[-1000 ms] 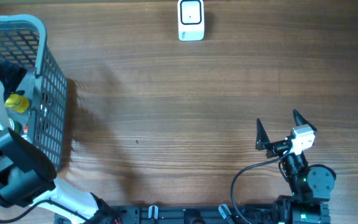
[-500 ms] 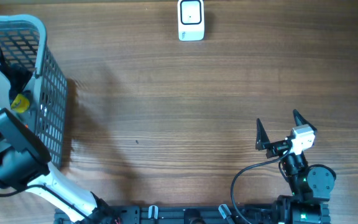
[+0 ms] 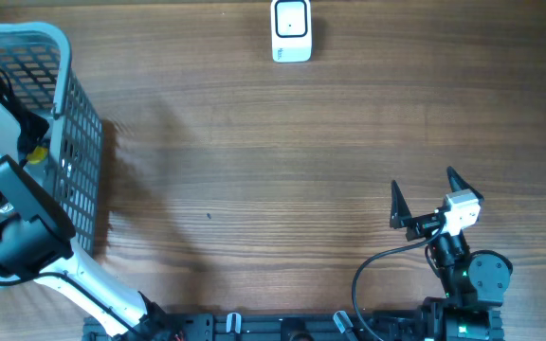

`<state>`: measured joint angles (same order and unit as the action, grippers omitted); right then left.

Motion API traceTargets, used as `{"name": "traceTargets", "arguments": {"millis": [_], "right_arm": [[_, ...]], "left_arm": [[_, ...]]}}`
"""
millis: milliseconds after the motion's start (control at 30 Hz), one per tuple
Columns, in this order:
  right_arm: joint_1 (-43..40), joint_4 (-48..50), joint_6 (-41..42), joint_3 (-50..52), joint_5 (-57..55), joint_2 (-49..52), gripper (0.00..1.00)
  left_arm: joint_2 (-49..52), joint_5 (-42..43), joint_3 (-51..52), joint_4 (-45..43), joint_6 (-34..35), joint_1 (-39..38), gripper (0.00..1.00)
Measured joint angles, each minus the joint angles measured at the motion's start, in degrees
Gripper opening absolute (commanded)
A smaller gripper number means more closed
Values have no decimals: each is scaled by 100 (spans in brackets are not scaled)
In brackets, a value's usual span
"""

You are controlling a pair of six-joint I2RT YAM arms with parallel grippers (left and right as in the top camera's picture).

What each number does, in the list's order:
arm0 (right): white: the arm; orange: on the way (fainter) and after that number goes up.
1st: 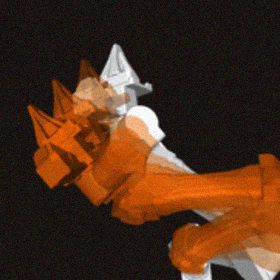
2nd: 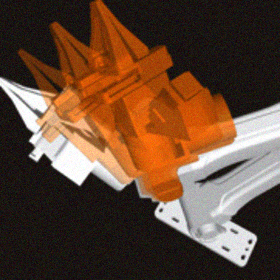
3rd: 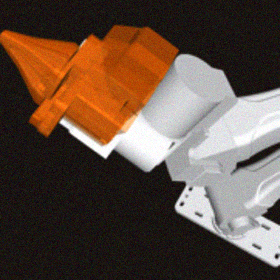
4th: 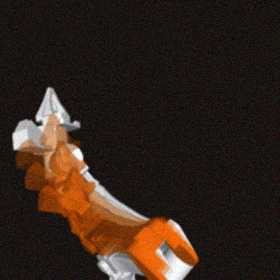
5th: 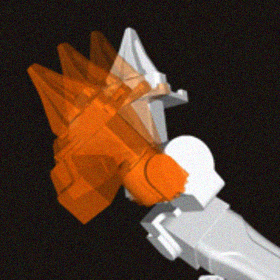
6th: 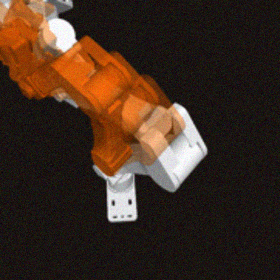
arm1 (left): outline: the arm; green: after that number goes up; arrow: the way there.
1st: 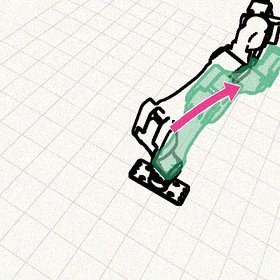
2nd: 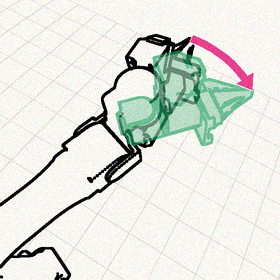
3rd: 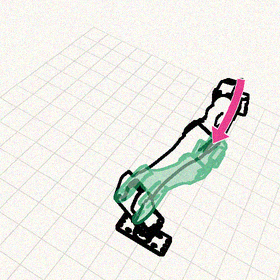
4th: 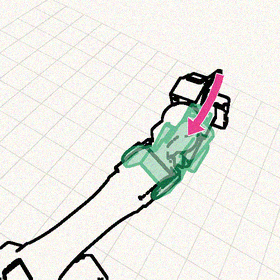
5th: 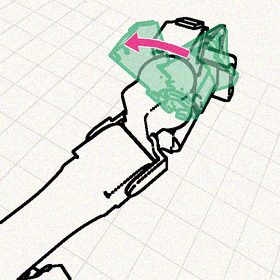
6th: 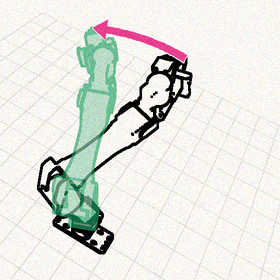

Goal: Scan the item barcode
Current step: 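Reach the left gripper into the basket and grasp the yellow Mentos tube, then carry the Mentos tube with the left gripper and set it on the table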

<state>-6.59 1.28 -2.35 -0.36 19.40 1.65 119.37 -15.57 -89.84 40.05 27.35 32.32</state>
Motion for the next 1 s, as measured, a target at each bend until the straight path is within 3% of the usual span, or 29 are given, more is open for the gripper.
{"name": "traceTargets", "arguments": {"millis": [300,633,900,1000], "right_arm": [[0,2,2,0,0,0,100],[0,2,2,0,0,0,100],[0,2,2,0,0,0,100],[0,0,2,0,0,0,100]], "left_arm": [[-417,-4,13,348,-2,0,50],[-3182,111,26,476,170,0,53],[-4784,2221,26,197,1056,-90,52],[-4861,2992,26,59,1445,-793,51]]}}
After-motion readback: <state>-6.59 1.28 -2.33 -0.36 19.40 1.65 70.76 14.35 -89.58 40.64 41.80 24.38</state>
